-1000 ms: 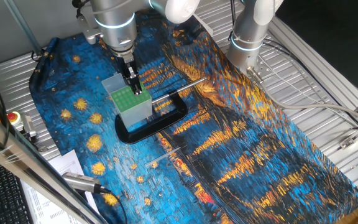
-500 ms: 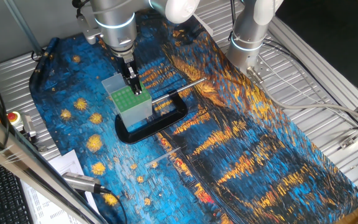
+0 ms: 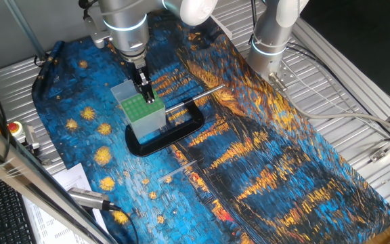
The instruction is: Insert a large pipette tip into the holder for large pipette tips
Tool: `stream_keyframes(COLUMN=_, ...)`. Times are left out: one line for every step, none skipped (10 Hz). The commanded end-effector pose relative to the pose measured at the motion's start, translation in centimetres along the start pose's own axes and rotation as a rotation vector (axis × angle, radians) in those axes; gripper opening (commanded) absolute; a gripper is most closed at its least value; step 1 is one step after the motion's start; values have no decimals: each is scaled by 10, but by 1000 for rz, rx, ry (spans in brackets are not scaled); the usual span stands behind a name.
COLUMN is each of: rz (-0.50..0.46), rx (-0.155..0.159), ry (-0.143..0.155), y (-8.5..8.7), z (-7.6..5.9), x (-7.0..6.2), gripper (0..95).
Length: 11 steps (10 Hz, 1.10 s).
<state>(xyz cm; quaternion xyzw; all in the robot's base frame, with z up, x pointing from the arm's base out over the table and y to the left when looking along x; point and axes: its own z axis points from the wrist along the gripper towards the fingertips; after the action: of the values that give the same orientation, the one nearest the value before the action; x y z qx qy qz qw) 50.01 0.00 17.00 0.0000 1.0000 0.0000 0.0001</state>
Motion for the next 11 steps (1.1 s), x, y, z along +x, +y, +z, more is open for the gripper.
stream_keyframes(rz=76, rx=4, ry=-58, y=0, z=0, x=0, gripper=0)
stream_keyframes(rz=75, rx=6, ry=-53, y=0, z=-1, x=0, gripper=0)
stream_keyframes(rz=76, rx=6, ry=-47, y=1, z=-2, x=0, gripper=0)
stream_keyframes(rz=76, rx=7, ry=-44, y=1, z=-3, x=0, gripper=0)
stream_keyframes(rz=76, rx=6, ry=-44, y=1, z=-3, x=0, gripper=0)
stream_keyframes(rz=74, rx=7, ry=-44, y=1, z=-4, x=0, gripper=0)
stream_keyframes(rz=71, rx=6, ry=-44, y=2, z=-4, x=0, gripper=0)
stream_keyframes(rz=65, rx=6, ry=-43, y=2, z=-4, x=0, gripper=0)
stream_keyframes(rz=61, rx=6, ry=-43, y=2, z=-4, x=0, gripper=0)
stream_keyframes(rz=50, rx=5, ry=-43, y=2, z=-4, x=0, gripper=0)
stream_keyframes(rz=45, rx=4, ry=-41, y=5, z=-4, x=-2, gripper=0)
